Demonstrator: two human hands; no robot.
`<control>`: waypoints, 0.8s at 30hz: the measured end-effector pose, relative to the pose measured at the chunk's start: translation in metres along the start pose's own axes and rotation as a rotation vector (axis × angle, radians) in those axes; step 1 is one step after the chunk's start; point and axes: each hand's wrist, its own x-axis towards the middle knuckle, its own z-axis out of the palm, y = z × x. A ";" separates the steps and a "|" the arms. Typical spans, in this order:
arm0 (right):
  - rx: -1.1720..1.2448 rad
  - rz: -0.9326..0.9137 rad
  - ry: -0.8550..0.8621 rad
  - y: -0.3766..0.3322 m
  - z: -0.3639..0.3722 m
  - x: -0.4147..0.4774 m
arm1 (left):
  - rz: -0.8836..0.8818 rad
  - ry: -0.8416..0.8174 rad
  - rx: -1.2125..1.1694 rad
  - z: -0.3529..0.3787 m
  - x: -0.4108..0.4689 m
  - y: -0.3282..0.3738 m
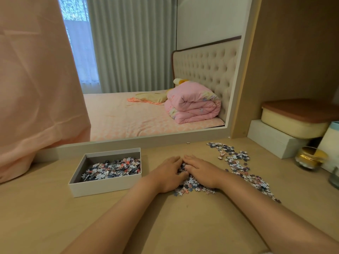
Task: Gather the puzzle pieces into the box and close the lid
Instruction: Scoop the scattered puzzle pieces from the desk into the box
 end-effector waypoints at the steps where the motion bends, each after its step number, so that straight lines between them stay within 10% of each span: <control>1: 0.003 -0.010 -0.004 -0.005 0.003 -0.005 | -0.004 -0.006 -0.006 0.000 -0.008 0.001; 11: 0.321 -0.022 0.070 -0.052 0.015 -0.043 | -0.048 0.041 -0.101 -0.018 -0.084 -0.001; 24: -0.110 0.089 0.063 -0.085 0.048 -0.074 | 0.090 0.427 -0.142 -0.037 -0.143 -0.023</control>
